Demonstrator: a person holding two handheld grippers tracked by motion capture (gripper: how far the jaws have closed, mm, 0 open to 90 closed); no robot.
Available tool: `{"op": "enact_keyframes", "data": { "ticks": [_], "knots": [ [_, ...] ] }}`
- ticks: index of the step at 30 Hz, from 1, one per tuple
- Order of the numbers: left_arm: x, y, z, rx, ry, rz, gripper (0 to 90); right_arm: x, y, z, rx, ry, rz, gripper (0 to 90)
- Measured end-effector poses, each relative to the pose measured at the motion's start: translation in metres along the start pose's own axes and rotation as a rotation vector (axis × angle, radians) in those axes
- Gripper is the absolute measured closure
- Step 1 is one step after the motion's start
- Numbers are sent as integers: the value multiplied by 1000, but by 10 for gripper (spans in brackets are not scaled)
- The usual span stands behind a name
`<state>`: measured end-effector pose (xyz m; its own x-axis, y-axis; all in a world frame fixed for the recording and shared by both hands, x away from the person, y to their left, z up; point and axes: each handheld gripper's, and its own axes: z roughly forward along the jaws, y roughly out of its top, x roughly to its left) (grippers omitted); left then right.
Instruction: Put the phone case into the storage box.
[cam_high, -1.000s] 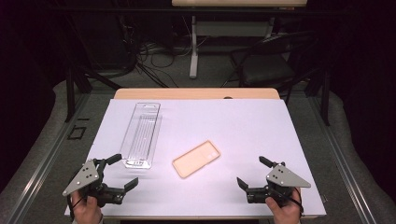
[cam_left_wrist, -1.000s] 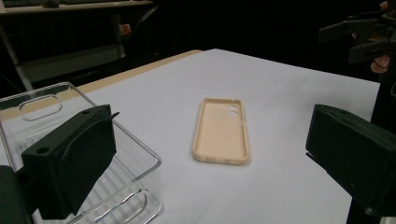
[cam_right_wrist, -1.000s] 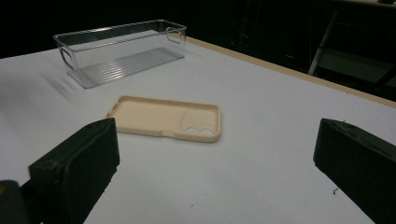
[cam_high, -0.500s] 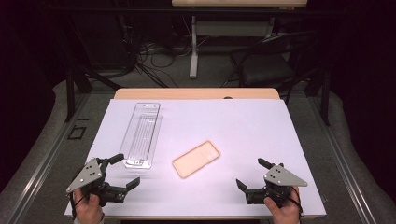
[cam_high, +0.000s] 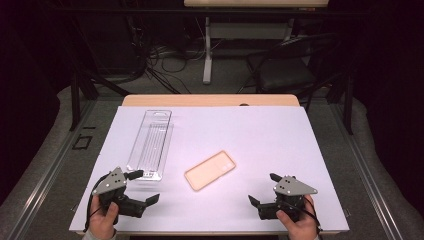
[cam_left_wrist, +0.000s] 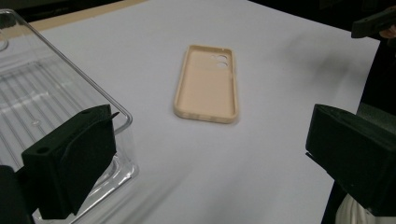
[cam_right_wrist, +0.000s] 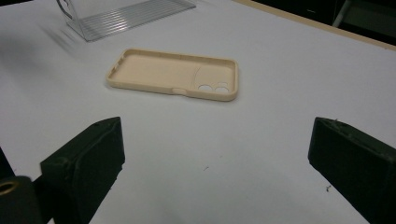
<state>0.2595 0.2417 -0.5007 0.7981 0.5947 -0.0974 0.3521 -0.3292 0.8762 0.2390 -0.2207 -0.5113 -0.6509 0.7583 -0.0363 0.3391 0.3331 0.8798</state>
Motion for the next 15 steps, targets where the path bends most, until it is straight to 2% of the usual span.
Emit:
{"op": "enact_keyframes", "data": {
  "ticks": [5, 8, 15],
  "knots": [
    [-4, 1, 3, 48, -18, -3, 18, 1, 1, 2, 35, -1, 9, 36],
    [-6, 7, 6, 102, -29, -14, 18, 0, 4, 5, 90, 5, 20, 41],
    [-5, 18, 10, 149, -49, -19, 18, 0, 11, 10, 153, 17, 11, 41]
  ]
}}
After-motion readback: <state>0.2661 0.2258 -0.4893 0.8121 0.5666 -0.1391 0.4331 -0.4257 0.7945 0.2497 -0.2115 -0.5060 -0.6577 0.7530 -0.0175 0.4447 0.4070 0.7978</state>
